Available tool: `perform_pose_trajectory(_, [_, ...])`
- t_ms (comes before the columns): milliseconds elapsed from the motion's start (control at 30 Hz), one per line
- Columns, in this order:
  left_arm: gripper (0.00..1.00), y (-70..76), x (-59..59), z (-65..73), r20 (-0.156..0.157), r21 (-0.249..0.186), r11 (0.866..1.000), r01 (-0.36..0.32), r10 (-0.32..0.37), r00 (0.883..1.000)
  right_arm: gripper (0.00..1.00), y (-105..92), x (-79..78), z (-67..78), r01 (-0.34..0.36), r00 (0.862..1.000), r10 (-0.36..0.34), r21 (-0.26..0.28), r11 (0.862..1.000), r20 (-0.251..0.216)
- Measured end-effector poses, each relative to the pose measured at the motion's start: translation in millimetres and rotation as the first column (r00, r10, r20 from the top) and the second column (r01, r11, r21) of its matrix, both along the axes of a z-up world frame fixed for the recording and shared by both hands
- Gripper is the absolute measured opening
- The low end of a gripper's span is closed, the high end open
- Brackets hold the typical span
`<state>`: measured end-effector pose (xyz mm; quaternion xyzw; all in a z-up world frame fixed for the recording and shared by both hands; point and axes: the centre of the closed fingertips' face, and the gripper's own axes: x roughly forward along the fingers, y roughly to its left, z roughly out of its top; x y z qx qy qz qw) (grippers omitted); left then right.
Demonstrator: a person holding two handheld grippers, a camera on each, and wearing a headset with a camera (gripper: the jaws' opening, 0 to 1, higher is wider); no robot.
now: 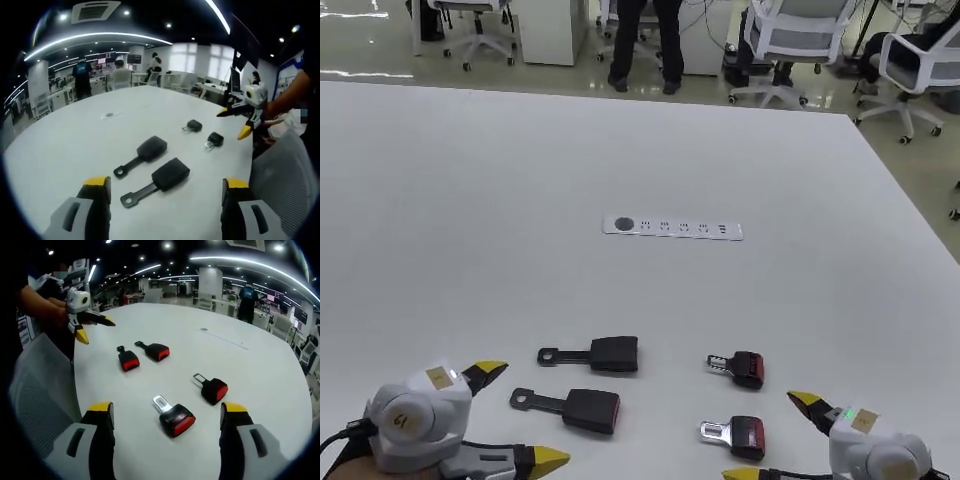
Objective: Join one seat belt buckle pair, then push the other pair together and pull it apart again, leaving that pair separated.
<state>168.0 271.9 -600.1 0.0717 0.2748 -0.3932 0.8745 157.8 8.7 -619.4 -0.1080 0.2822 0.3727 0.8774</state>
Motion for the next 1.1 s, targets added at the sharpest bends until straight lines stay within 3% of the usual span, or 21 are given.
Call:
perform_pose_trajectory(400, [0.9, -7.0, -0.2, -11.9, -0.03, 0.039, 0.997, 0.067, -0.065, 0.997, 0.86, 1.8, 4.8, -14.8, -0.036, 0.998, 0.036, 0.002, 0.999, -0.041])
perform_pose_trajectory(700, [0.88, -12.3, 4.4, -29.0, -0.053, 0.077, 0.988, 0.136, -0.132, 0.99, 0.82, 0.9, 8.3, -29.1, -0.064, 0.995, 0.063, -0.009, 0.998, -0.08])
perform_pose_trajectory(933, [0.85, -19.1, 9.0, -32.6, -0.064, 0.106, 0.976, 0.191, -0.185, 0.981, 0.81, 2.5, 10.7, -34.3, -0.093, 0.99, 0.092, -0.006, 0.996, -0.109])
perform_pose_trajectory(1100, [0.81, -27.6, 9.9, -37.9, -0.077, 0.139, 0.955, 0.262, -0.254, 0.964, 0.79, 1.2, 12.1, -41.3, -0.117, 0.984, 0.116, -0.004, 0.993, -0.138])
